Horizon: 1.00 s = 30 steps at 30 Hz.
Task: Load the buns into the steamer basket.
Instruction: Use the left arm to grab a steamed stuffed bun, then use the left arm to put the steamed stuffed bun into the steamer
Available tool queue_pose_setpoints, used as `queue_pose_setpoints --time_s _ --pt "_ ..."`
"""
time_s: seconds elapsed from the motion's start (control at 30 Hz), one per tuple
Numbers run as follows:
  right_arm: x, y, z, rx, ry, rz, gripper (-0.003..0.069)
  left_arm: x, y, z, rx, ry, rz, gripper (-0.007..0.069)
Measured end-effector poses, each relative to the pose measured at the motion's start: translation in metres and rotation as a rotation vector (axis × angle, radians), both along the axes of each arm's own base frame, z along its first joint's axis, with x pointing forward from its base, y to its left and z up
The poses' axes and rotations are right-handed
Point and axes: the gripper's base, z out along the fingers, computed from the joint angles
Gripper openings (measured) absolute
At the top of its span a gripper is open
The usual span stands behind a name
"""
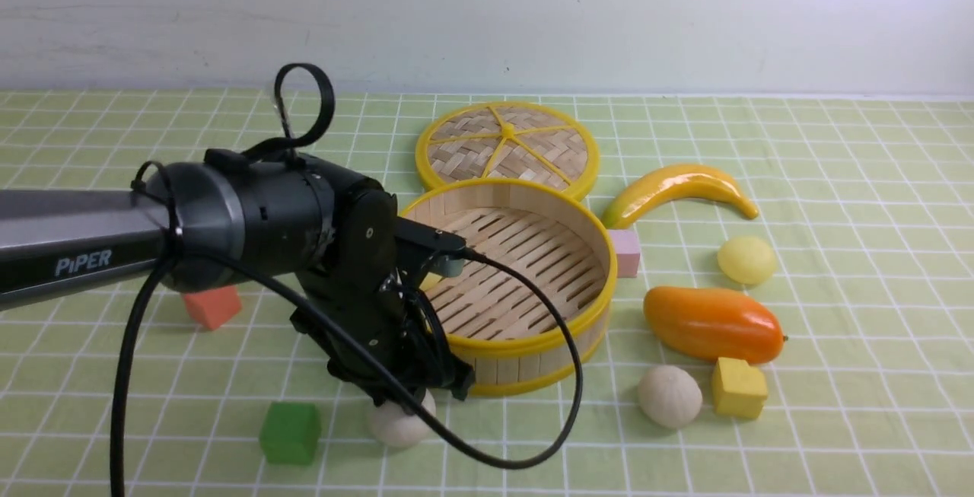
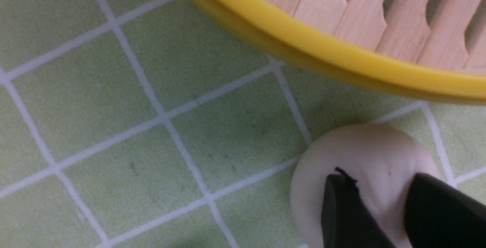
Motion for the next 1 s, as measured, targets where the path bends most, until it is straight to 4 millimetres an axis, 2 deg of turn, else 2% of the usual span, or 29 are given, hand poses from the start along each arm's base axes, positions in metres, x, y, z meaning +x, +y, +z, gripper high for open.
queue_pose_setpoints --time_s 0.03,0.17,0.2,0.3,0.47,0.53,0.6,0.7,0.77,0.8,0.83,0.9,0.97,1.0 --pt "0.0 0.0 0.0 0.0 0.0 0.0 0.0239 -0.001 0.0 0.0 0.004 0.009 0.0 0.019" --pt "0.0 0.0 0.0 0.0 0.0 0.0 0.0239 -0.005 0.002 0.002 0.014 0.045 0.005 0.0008" --pt "0.0 0.0 0.0 0.0 0.0 0.0 0.0239 -0.005 0.002 0.002 0.015 0.046 0.005 0.0008" --pt "0.0 0.0 0.0 0.0 0.0 0.0 0.0239 -0.012 0.003 0.021 -0.002 0.062 0.011 -0.0008" --pt "0.0 0.0 0.0 0.0 0.0 0.0 0.0239 -0.025 -0.011 0.073 -0.073 -0.048 -0.044 -0.0008" --pt "0.0 0.0 0.0 0.0 0.0 0.0 0.0239 -0.02 -0.022 0.093 -0.131 -0.121 -0.058 -0.0008" --pt "0.0 0.0 0.0 0.0 0.0 0.0 0.0239 -0.01 -0.029 0.101 -0.163 -0.171 -0.057 -0.0008" --pt "0.0 0.0 0.0 0.0 0.0 0.0 0.0239 0.012 -0.041 0.095 -0.165 -0.215 -0.061 -0.0008" --pt "0.0 0.0 0.0 0.0 0.0 0.0 0.0239 0.029 -0.052 0.079 -0.147 -0.202 -0.065 -0.0008" --pt "0.0 0.0 0.0 0.0 0.0 0.0 0.0239 0.03 -0.053 0.077 -0.145 -0.201 -0.065 -0.0008" --pt "0.0 0.0 0.0 0.0 0.0 0.0 0.0239 0.042 -0.061 0.061 -0.12 -0.174 -0.068 -0.0006" --pt "0.0 0.0 0.0 0.0 0.0 0.0 0.0239 0.047 -0.064 0.052 -0.102 -0.157 -0.07 -0.0001" --pt "0.0 0.0 0.0 0.0 0.0 0.0 0.0239 0.058 -0.07 0.03 -0.056 -0.106 -0.075 0.0041" --pt "0.0 0.0 0.0 0.0 0.0 0.0 0.0239 0.059 -0.071 0.031 -0.052 -0.11 -0.077 0.0046"
